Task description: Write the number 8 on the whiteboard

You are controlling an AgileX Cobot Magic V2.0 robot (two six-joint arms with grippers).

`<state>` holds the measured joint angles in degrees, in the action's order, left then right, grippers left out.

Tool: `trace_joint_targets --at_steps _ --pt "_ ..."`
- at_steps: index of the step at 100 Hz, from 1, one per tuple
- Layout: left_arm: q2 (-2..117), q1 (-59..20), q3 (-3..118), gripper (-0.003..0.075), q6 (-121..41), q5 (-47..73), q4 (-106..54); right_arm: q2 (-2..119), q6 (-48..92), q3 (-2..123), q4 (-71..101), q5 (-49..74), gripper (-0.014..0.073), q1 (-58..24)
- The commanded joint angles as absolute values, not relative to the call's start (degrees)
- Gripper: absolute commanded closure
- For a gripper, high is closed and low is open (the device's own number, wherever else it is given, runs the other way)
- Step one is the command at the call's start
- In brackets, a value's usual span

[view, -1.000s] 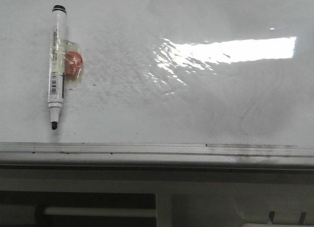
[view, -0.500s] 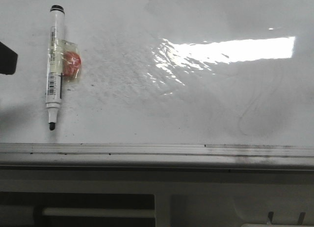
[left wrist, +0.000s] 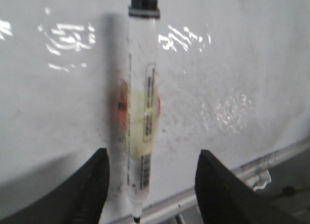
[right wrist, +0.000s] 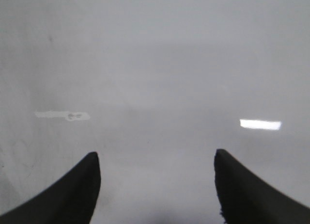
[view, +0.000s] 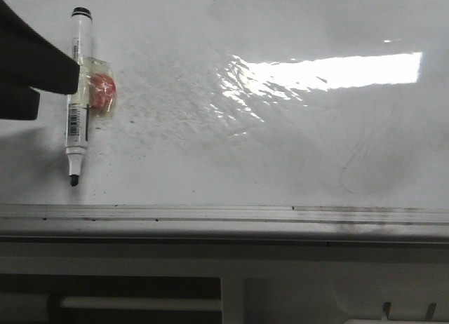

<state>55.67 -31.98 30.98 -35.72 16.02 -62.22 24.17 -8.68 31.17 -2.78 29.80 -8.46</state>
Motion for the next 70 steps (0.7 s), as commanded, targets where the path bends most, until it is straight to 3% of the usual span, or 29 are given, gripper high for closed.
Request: trace_joint_targets --at_steps 1,41,48,60,70 --pt "56.0 -33.8 32.8 0.0358 -36.0 8.7 -64.1 25.1 -8.5 33.3 -2.8 25.1 0.0156 -8.5" --pt "65.0 -34.1 32.8 0.0406 -36.0 11.0 -64.2 25.1 -8.5 33.3 -2.6 25.1 0.0156 -8.5" --pt "65.8 -34.1 32.8 0.0477 -36.0 11.0 -64.9 25.1 -8.5 33.3 -2.6 25.1 0.0156 -8.5" --pt "65.8 -34.1 33.1 0.0735 -36.5 13.4 -65.6 25.1 -8.3 34.0 -1.6 25.1 0.0156 -8.7" --pt "64.7 -34.1 34.7 0.0741 -41.8 18.7 -65.5 25.6 0.0 36.5 3.3 25.4 0.0156 -10.9"
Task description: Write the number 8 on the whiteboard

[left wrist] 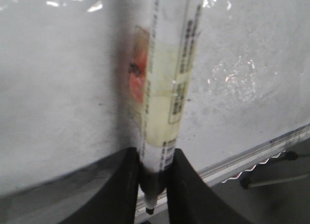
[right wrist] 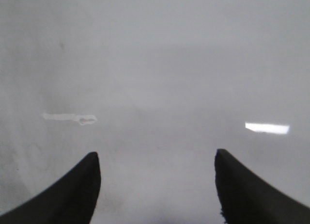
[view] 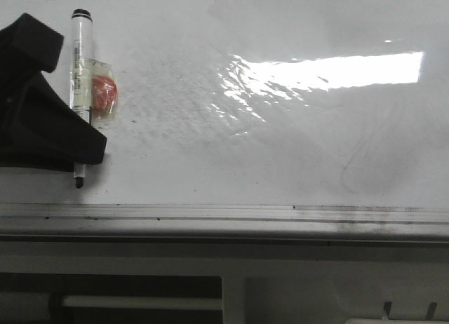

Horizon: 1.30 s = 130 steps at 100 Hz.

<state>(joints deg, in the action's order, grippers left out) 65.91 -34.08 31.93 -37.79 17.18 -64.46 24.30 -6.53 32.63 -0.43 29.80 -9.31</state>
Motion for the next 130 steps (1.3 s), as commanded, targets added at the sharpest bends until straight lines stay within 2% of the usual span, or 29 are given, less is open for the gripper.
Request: trace_joint_targets --at_steps 1,19,31,48,60,96,100,105,119,130 --pt "64.5 -34.1 34.8 0.0741 -42.4 19.8 -65.5 25.9 1.9 36.7 4.5 25.4 0.0156 -11.1" --pt "62.5 -34.1 38.8 0.0741 -63.0 33.2 -65.4 32.9 27.2 42.9 22.9 31.7 0.0156 -20.4" --pt "61.7 -34.1 39.9 0.0741 -74.6 38.2 -65.5 40.3 38.1 45.2 29.0 34.7 0.0156 -28.8" --pt "61.3 -34.1 39.9 0.0741 -84.0 45.1 -66.4 48.5 41.2 46.5 29.1 29.5 0.0156 -40.5" --pt "61.3 -34.1 39.9 0.0741 -86.1 47.3 -68.6 53.7 41.4 47.5 29.0 24.2 0.0156 -45.7" --pt "61.3 -34.1 39.9 0.0741 -89.5 49.3 -70.3 64.7 41.4 52.0 30.4 19.1 0.0161 -50.8" --pt "61.3 -34.1 39.9 0.0741 -89.5 49.3 -70.3 65.0 41.4 52.1 30.8 19.4 0.0196 -50.8" --pt "61.3 -34.1 39.9 0.0741 -89.5 49.3 -70.3 65.1 41.4 52.1 30.8 19.7 0.0283 -50.8" --pt "61.3 -34.1 39.9 0.0741 -89.5 49.3 -70.6 64.7 41.4 52.1 30.8 19.8 0.0669 -50.8" --pt "61.3 -34.1 39.9 0.0733 -89.5 49.3 -70.8 64.7 41.4 52.1 30.8 19.5 0.0656 -50.8"
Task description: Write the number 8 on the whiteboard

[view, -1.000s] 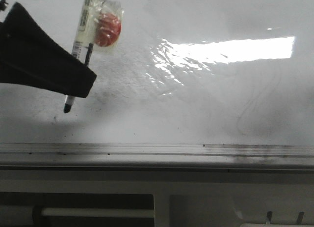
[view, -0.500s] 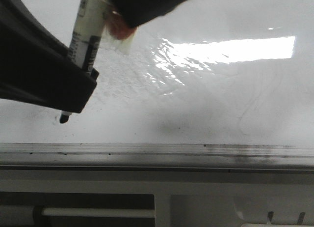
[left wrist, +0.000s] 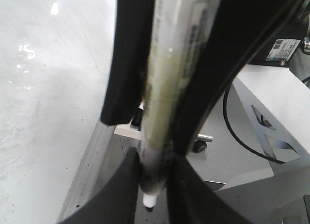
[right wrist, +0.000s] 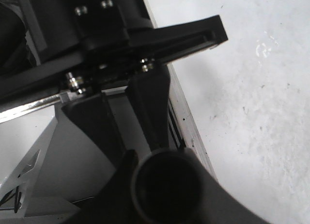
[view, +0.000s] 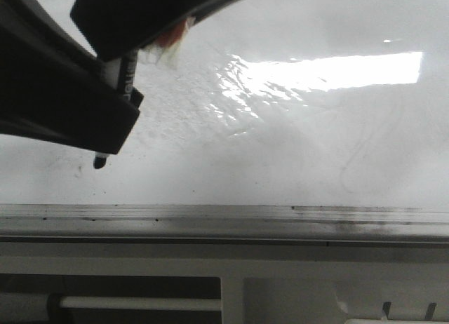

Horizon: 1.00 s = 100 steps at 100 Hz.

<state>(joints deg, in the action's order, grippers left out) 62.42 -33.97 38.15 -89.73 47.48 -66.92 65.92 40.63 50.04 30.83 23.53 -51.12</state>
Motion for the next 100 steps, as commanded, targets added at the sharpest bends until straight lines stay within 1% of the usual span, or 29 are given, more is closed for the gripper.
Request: trace_joint_targets --at_steps 1,4,9,12,14,19,21,22,23,26,30,37,42,47,58,67,69,70,71,74,78,88,91,100 --pt "61.3 -34.1 39.9 0.0726 -89.5 49.3 -70.9 64.7 41.4 52.1 30.8 19.5 0.0656 -50.8" --pt "61.3 -34.1 39.9 0.0702 -89.5 49.3 -71.0 64.7 41.4 52.1 30.7 19.8 0.0656 -50.8" --pt "60.8 -34.1 39.9 0.0630 -88.6 49.3 -71.3 64.3 41.4 52.1 30.0 20.8 0.0656 -50.6" --pt "60.3 -34.1 39.9 0.0556 -87.8 49.3 -71.4 63.8 41.4 52.1 29.1 21.8 0.0656 -50.4" --pt "59.8 -34.0 39.9 0.0522 -87.0 49.2 -71.4 63.3 41.4 52.1 28.2 22.7 0.0656 -50.2" --pt "58.1 -33.3 39.9 0.0385 -84.6 49.2 -71.1 62.0 41.4 52.2 26.2 25.2 0.0655 -49.2" --pt "57.2 -32.8 39.9 0.0354 -83.3 49.1 -70.7 61.3 41.4 52.2 25.5 26.1 0.0655 -48.7" --pt "56.5 -32.4 39.9 0.0313 -82.4 49.1 -70.3 61.1 41.4 52.2 25.3 26.4 0.0655 -48.5" --pt "56.1 -32.3 39.9 0.0313 -82.0 49.1 -70.3 60.5 41.3 52.2 24.9 27.0 0.0655 -48.2" --pt "54.6 -31.5 39.9 0.0265 -80.4 49.1 -69.1 59.4 41.3 52.3 24.3 28.1 0.0655 -47.1" --pt "52.2 -30.0 39.9 0.0247 -77.6 48.9 -67.6 57.7 41.3 52.5 23.2 29.7 0.0655 -45.8" --pt "48.1 -27.4 39.8 0.0262 -73.7 48.5 -64.9 54.9 41.0 53.6 20.4 32.2 0.0655 -43.6" --pt "45.1 -25.5 39.5 0.0291 -71.6 47.5 -63.7 53.0 39.5 54.3 17.7 32.4 0.0648 -42.4" --pt "42.1 -24.3 38.9 0.0336 -68.8 44.3 -63.4 51.3 38.1 54.4 14.6 31.4 0.0631 -42.1" --pt "35.8 -23.2 36.1 0.0438 -60.3 33.0 -63.5 47.9 33.0 52.6 5.0 23.2 0.0631 -42.0" --pt "31.8 -22.8 33.7 0.0512 -58.2 27.4 -64.5 46.5 31.0 49.9 -4.5 15.6 0.0631 -42.0" --pt "30.6 -22.8 33.1 0.0538 -58.2 26.6 -64.9 46.5 31.0 49.2 -6.2 13.9 0.0631 -41.9" --pt "30.4 -22.8 32.9 0.0538 -58.2 26.4 -64.9 46.5 31.0 48.7 -6.6 13.5 0.0631 -41.9" --pt "29.9 -22.8 32.6 0.0559 -58.2 26.1 -65.2 46.5 31.0 48.5 -6.9 13.0 0.0631 -41.7" --pt "29.2 -22.8 32.3 0.0581 -58.2 25.8 -65.5 46.5 31.0 47.8 -7.7 11.4 0.0632 -41.4" --pt "28.0 -22.8 31.7 0.0631 -58.2 25.9 -65.5 46.8 31.0 47.0 -7.7 10.9 0.0633 -40.6" --pt "27.0 -22.8 31.3 0.0722 -58.2 27.2 -65.5 48.5 30.8 45.5 -7.7 9.3 0.0633 -37.8" --pt "27.0 -22.8 31.3 0.0739 -58.2 27.6 -65.5 49.1 30.3 44.9 -7.6 7.6 0.0634 -36.6" --pt "27.0 -22.8 31.3 0.0741 -58.2 28.0 -66.5 50.5 29.1 44.0 -5.6 1.9 0.0636 -33.6"
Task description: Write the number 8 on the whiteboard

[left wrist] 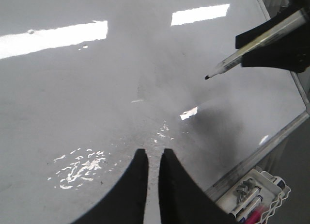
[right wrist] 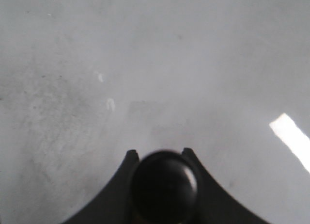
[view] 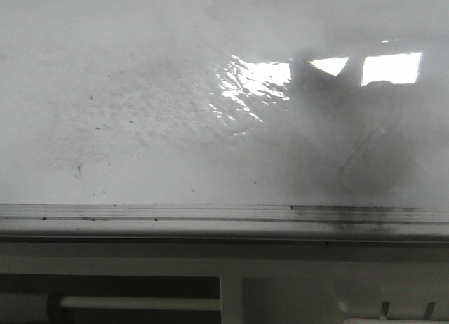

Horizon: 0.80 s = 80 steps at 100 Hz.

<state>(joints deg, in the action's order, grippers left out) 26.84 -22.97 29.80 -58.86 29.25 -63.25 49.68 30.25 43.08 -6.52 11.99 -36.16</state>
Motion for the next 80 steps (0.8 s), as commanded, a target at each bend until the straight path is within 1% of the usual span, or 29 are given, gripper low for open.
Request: trace_joint_targets --at_steps 1,17,51,63,80 --pt "27.0 -22.8 31.3 0.0741 -58.2 28.0 -66.7 50.6 29.1 43.9 -5.3 1.6 0.0636 -33.1" --pt "27.0 -22.8 31.3 0.0741 -58.2 28.1 -66.9 53.6 29.1 43.9 -1.5 0.0 0.0636 -30.3" --pt "27.0 -22.8 31.3 0.0741 -58.2 28.2 -66.9 61.1 29.1 43.9 0.9 0.0 0.0636 -30.1" --pt "27.0 -22.8 31.3 0.0741 -58.2 28.4 -66.9 62.6 29.1 43.9 1.5 1.6 0.0636 -30.7" --pt "27.0 -22.8 31.3 0.0741 -58.2 29.3 -66.9 61.2 29.1 43.9 1.7 6.7 0.0637 -31.9"
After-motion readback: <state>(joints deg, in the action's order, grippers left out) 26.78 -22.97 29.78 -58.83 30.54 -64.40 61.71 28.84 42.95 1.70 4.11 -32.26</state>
